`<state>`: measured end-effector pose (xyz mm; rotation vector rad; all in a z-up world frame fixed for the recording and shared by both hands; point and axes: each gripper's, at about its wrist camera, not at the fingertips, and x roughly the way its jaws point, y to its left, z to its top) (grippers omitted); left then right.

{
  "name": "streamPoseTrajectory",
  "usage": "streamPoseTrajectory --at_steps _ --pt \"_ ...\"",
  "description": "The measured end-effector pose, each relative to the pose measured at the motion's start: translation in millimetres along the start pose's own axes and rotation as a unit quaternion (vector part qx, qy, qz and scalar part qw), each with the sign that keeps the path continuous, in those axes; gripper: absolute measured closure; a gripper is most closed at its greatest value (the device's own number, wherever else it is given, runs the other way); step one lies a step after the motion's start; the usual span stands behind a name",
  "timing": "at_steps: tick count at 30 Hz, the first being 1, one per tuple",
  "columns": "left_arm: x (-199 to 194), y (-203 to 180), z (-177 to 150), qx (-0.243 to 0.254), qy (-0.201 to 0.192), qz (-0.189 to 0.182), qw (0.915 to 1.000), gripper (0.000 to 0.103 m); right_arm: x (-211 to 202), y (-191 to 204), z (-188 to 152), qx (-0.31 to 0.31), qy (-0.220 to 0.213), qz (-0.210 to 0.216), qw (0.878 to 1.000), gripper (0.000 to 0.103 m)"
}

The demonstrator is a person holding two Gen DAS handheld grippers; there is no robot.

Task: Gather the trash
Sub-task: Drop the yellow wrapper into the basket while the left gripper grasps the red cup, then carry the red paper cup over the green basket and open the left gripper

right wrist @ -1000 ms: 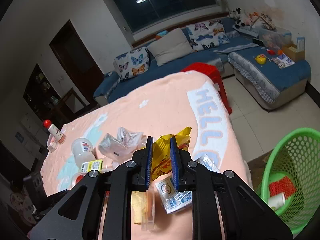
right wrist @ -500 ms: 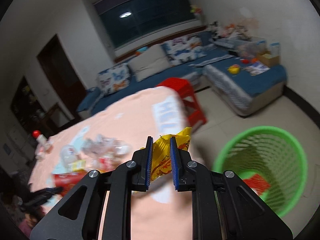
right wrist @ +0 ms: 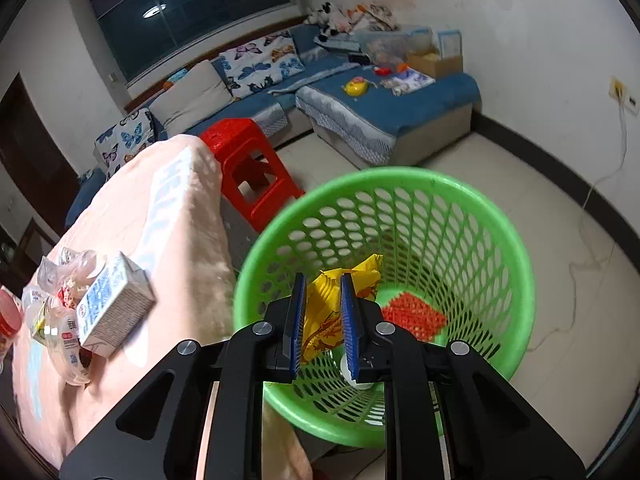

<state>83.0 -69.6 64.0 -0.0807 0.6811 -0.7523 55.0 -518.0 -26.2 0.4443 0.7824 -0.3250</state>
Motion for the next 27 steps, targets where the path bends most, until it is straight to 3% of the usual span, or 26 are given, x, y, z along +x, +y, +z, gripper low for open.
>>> streamPoseTrajectory --at_steps 5,9,17,27 --pt "39.3 -45.6 23.2 0.038 0.013 -0.051 0.9979 0.098 5.0 -16.2 -4.0 0.011 0.004 -0.002 1.0 0.08" --pt "80.3 -81.8 38.4 0.061 0.033 -0.085 0.9939 0.098 -4.8 -26.3 -7.3 0.019 -0.007 -0.002 1.0 0.062" --pt "184.8 -152.5 48.6 0.106 0.098 -0.142 0.9793 0.098 -38.6 -33.1 -10.8 0.004 -0.035 -0.019 0.999 0.052" --pt "294.5 -209.8 20.3 0.126 0.182 -0.15 0.9636 0.097 -64.5 -49.2 -35.4 0.009 -0.044 -0.04 0.998 0.045"
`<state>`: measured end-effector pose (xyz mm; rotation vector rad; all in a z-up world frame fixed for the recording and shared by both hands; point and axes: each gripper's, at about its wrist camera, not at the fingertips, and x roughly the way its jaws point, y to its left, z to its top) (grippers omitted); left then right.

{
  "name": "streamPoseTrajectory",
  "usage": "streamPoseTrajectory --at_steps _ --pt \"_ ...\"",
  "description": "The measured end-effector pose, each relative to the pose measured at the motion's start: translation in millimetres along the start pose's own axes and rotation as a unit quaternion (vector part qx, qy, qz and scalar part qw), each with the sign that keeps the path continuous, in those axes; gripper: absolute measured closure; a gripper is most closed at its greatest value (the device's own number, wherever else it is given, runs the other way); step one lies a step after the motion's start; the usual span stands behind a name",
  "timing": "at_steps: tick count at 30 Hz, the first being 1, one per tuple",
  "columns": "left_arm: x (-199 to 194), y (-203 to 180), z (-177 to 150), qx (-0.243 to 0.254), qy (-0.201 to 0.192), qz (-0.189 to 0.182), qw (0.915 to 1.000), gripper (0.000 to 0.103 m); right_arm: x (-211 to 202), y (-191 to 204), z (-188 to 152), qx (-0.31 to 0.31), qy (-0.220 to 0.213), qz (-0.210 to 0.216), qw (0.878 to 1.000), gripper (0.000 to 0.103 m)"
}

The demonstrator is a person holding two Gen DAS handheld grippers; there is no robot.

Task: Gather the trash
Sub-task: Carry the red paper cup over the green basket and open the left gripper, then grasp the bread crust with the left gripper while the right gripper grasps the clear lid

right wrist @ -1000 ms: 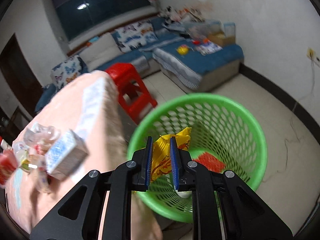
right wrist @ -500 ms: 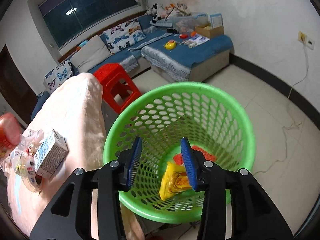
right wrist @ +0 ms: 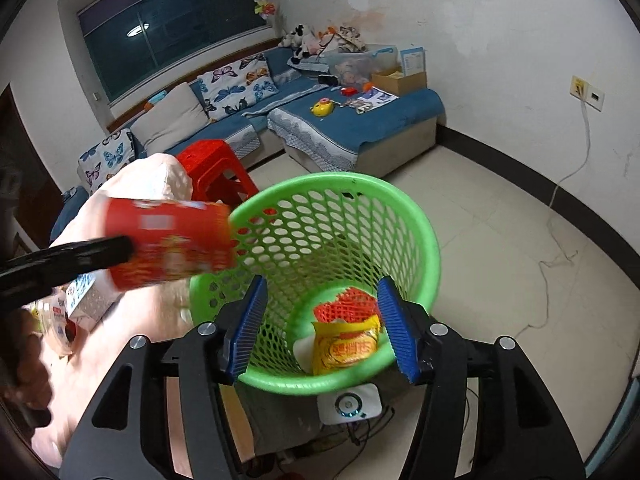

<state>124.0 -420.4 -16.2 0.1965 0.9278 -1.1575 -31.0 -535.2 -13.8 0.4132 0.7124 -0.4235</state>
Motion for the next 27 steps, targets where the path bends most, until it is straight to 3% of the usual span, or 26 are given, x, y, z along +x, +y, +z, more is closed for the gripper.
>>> streamPoseTrajectory --at_steps 8,11,13,18,27 --pt "40.2 -6.1 2.8 0.009 0.032 0.018 0.9993 0.092 -3.5 -8.0 -11.7 0.011 0.007 -0.006 1.0 0.044" --pt "42.1 -2.8 2.9 0.001 0.031 0.017 0.9994 0.077 -4.0 -6.9 -13.3 0.01 0.009 -0.009 1.0 0.044" --pt "37.1 -3.4 -0.3 -0.003 0.026 0.014 0.9996 0.072 -5.7 -4.4 -13.3 0.009 0.01 -0.006 1.0 0.044" --pt "2.8 -0.6 -8.2 -0.007 0.001 0.008 0.9999 0.065 -15.9 14.9 -13.8 -0.01 0.004 0.008 1.0 0.044" --pt "-98.4 24.0 -45.5 -0.031 -0.064 0.074 0.9947 0.061 -28.9 91.1 -9.7 -0.072 -0.006 0.079 0.994 0.039"
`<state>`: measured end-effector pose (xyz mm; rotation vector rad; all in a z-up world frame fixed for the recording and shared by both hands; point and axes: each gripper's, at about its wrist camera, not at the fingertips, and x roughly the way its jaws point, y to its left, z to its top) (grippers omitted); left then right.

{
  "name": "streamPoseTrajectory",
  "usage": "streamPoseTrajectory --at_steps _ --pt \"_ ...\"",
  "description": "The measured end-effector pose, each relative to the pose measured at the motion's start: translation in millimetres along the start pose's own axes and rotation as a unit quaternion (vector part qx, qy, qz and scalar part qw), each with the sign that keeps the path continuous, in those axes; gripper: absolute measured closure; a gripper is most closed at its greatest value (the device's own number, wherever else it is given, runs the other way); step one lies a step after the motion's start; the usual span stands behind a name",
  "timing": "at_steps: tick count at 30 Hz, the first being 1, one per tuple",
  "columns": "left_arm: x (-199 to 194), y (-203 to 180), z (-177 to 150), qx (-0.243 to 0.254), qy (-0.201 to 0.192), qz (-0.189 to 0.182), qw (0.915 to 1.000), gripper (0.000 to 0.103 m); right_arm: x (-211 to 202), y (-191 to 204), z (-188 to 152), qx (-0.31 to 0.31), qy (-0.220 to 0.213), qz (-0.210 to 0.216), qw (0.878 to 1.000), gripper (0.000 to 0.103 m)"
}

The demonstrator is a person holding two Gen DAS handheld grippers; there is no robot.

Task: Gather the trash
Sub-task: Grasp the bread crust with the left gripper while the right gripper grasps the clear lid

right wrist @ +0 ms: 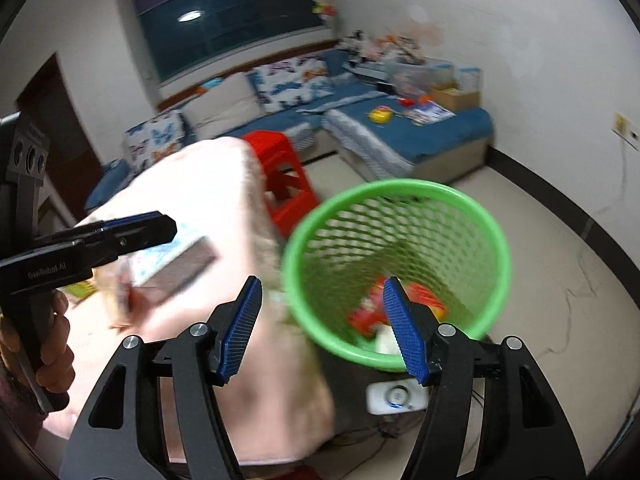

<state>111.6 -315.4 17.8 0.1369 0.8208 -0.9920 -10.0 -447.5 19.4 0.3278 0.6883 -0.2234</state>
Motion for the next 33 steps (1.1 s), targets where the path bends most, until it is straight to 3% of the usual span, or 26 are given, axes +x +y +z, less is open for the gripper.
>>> streamPoseTrajectory --at_steps 7,14,19,33 --pt "-68.9 63.8 -32.7 -0.055 -0.04 0.074 0.9949 0.061 13.8 75.3 3.5 -0.052 0.015 0.086 0.995 0.039" --pt "-104.8 126.0 -66.5 -0.102 -0.044 0.124 0.9861 0.061 30.8 136.1 -0.4 -0.099 0.033 0.135 0.985 0.04" --pt "-99.8 149.6 -81.1 -0.115 -0.024 0.12 0.9858 0.061 39.8 156.0 -6.6 -0.113 0.045 0.145 0.982 0.039" --pt "-53.4 172.3 -78.5 -0.077 0.027 0.137 0.9873 0.065 63.7 164.6 -12.9 -0.114 0.07 0.145 0.98 0.04"
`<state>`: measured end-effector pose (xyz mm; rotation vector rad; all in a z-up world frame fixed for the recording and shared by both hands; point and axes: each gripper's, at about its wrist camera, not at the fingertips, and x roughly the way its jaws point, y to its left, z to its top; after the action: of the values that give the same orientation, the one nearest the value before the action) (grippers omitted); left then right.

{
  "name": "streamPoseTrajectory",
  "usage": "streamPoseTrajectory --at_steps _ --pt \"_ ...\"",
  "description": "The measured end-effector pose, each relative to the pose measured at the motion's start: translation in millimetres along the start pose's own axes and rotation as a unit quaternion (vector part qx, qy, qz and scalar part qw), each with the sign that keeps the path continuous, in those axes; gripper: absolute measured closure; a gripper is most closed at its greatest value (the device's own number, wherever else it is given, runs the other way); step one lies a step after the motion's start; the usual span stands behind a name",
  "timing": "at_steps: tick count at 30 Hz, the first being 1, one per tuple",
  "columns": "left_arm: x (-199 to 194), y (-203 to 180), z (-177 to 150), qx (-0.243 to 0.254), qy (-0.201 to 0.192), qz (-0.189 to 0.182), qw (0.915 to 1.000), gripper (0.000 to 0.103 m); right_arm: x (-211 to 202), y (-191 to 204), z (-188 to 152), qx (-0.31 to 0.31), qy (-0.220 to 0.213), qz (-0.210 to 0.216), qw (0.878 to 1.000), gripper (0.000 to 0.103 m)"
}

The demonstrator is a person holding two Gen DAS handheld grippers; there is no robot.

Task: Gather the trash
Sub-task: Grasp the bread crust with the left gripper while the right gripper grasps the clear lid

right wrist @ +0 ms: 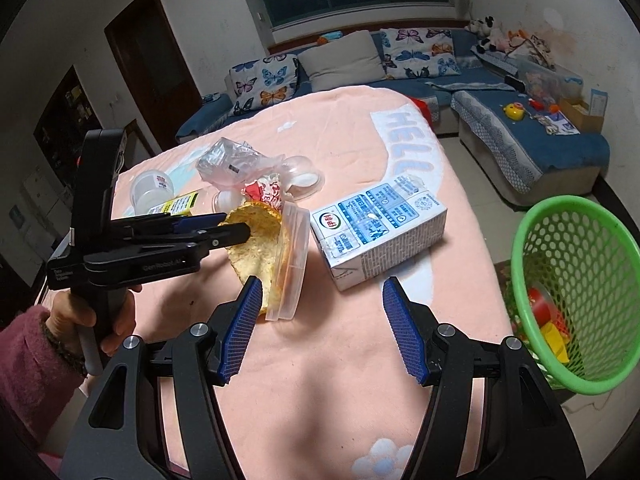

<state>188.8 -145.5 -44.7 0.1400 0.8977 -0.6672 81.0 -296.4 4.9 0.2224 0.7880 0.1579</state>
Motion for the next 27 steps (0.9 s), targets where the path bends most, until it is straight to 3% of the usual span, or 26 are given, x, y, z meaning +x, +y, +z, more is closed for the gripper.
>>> streamPoseTrajectory --at_steps 12,27 --pt "2.2 0.1 -5.8 0.029 -0.006 0.015 0.9995 0.087 20.0 4.8 3.3 0.011 0.014 0.001 1.0 0.048" --pt "-42.3 8.1 -29.3 0.024 -0.029 0.019 0.9991 0.092 33.8 10.2 -0.2 0.021 0.026 -0.005 0.999 0.072"
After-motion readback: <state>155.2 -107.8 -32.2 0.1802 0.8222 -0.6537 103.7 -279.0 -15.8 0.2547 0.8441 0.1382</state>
